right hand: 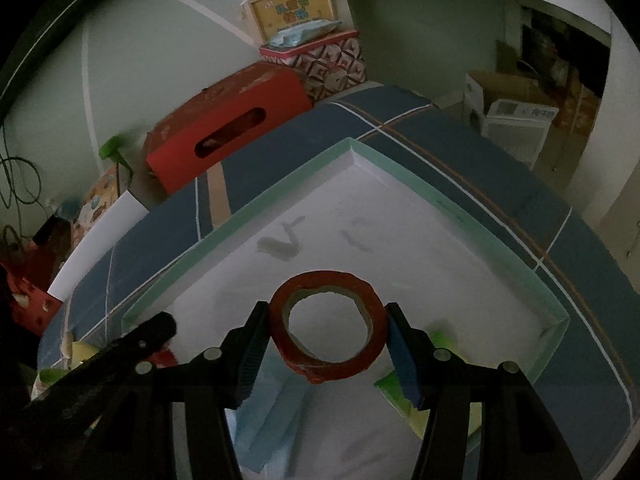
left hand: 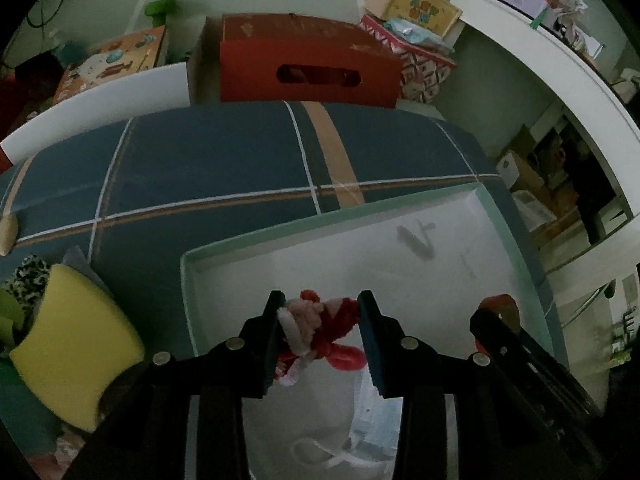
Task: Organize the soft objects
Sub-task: 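Carry the hair tie with the left gripper while the right gripper carries the tape roll to the tray, then open the left gripper over the tray while the right gripper drops the tape roll there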
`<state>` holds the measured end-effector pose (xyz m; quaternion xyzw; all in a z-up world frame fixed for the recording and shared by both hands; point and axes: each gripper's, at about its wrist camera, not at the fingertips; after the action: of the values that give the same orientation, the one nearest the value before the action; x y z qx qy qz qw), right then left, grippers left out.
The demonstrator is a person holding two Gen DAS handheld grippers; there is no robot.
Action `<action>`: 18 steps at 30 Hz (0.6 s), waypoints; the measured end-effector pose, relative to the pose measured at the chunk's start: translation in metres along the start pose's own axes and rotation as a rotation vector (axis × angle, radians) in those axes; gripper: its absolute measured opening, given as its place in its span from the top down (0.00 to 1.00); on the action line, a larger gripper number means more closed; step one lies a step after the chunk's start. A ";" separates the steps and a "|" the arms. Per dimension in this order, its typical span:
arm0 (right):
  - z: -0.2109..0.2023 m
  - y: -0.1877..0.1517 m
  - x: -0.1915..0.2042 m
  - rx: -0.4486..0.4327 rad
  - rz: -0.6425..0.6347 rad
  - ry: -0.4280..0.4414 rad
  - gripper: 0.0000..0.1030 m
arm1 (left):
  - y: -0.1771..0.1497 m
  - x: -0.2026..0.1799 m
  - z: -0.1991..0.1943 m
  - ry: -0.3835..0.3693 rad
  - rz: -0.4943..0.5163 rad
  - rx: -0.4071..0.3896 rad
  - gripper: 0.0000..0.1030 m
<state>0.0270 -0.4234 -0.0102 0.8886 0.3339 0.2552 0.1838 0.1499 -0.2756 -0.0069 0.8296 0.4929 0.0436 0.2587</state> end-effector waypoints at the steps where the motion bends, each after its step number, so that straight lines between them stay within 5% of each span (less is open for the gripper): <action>1: -0.001 0.000 0.001 0.000 -0.005 0.000 0.42 | 0.000 -0.001 0.001 -0.004 -0.001 0.002 0.61; 5: -0.004 0.001 0.006 -0.010 -0.025 -0.007 0.40 | 0.000 -0.003 -0.002 0.027 0.006 0.000 0.55; 13: -0.020 0.002 0.012 -0.039 -0.065 -0.063 0.29 | 0.000 0.014 -0.026 0.067 -0.042 -0.037 0.21; 16: -0.025 0.003 0.013 -0.038 -0.071 -0.082 0.10 | -0.002 0.024 -0.036 0.104 -0.066 -0.052 0.18; 18: -0.027 0.002 0.013 -0.038 -0.083 -0.098 0.06 | -0.003 0.031 -0.042 0.141 -0.072 -0.061 0.10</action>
<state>0.0212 -0.4117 0.0171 0.8816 0.3563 0.2101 0.2272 0.1490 -0.2321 0.0224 0.7978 0.5380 0.1077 0.2500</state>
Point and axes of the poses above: each gripper's, at about its wrist camera, not at the fingertips, and z roughly the way its jaws point, x to its left, y to its top, and after that the axes turned 6 degrees about z, right-handed
